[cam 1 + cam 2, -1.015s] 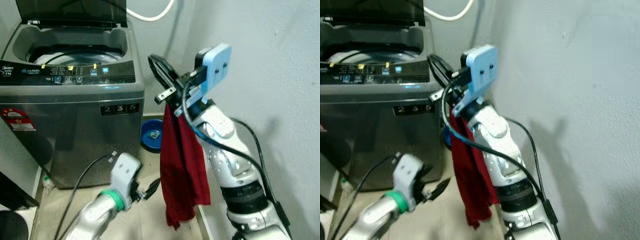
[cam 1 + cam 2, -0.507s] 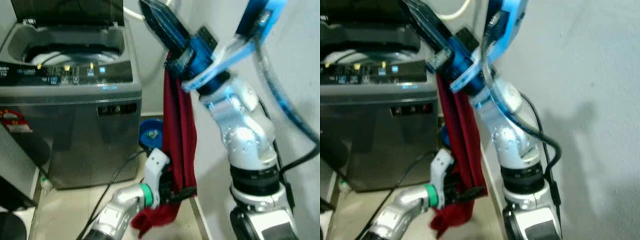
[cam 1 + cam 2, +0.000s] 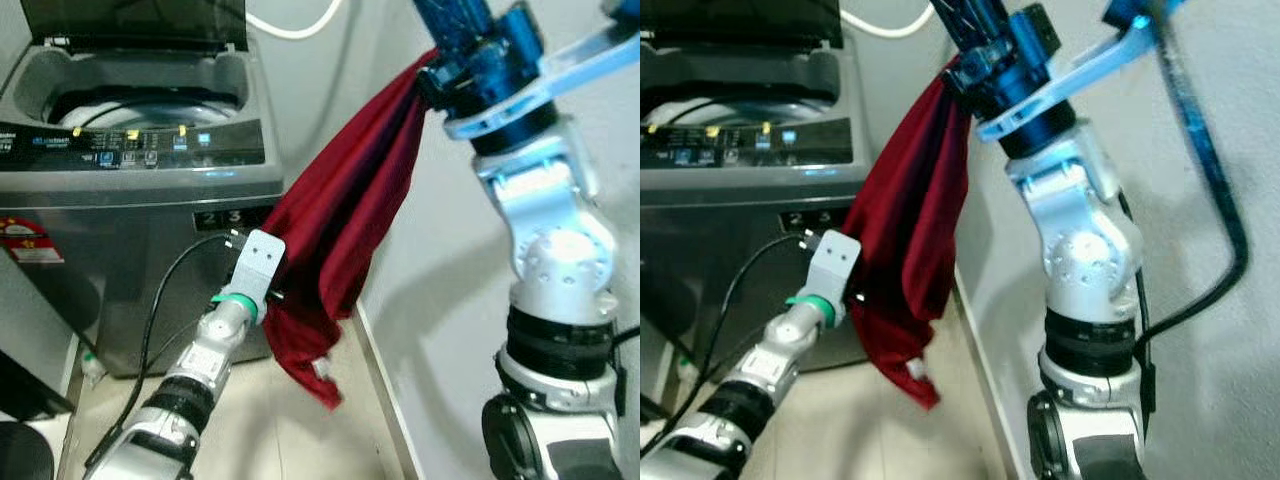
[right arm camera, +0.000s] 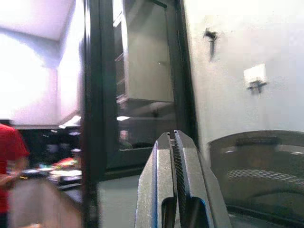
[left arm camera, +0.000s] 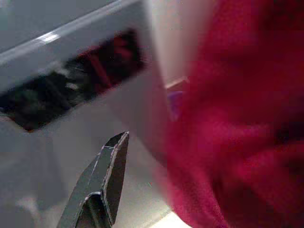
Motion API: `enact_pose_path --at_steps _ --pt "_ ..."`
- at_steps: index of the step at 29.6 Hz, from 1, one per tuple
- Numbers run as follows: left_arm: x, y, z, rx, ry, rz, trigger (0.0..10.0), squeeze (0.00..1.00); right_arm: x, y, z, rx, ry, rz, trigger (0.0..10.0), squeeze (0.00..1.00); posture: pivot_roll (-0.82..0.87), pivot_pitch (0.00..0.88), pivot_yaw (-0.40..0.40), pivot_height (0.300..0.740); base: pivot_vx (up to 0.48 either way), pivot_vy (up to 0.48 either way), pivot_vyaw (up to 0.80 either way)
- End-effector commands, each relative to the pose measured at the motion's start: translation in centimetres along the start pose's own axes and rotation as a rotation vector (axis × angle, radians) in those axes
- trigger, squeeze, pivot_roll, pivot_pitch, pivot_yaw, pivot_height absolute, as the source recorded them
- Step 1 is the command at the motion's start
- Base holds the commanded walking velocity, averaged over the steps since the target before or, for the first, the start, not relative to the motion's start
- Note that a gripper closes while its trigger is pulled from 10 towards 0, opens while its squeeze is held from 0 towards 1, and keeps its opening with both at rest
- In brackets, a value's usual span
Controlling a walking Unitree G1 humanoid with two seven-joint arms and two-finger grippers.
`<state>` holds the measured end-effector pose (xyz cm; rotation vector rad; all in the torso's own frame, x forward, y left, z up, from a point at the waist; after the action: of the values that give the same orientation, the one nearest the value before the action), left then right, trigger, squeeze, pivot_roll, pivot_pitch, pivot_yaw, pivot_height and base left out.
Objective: Clothes washing
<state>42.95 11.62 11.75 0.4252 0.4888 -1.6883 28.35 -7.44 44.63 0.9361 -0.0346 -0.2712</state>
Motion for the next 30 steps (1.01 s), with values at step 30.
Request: enact_pose_path --at_steps 30 --pt "-16.7 -3.1 19.2 0.667 0.253 0.656 10.0 0.0 1.0 -10.1 -7.3 -0.43 0.067 -0.167 10.0 0.0 0.06 0.023 -0.02 0.74 0.0 0.0 0.0"
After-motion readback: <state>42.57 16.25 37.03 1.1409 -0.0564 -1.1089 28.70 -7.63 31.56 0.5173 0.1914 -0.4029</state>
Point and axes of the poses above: a point about 5 cm out from each wrist's last joint towards the gripper, its own y axis pointing out of the wrist towards the gripper, its own z axis along the axis of the wrist's last joint, x = y × z, the point moved 6 cm from there along y, pointing out of the wrist towards the gripper, and after that the axes turned 14 degrees about y, right-handed, at the moved point
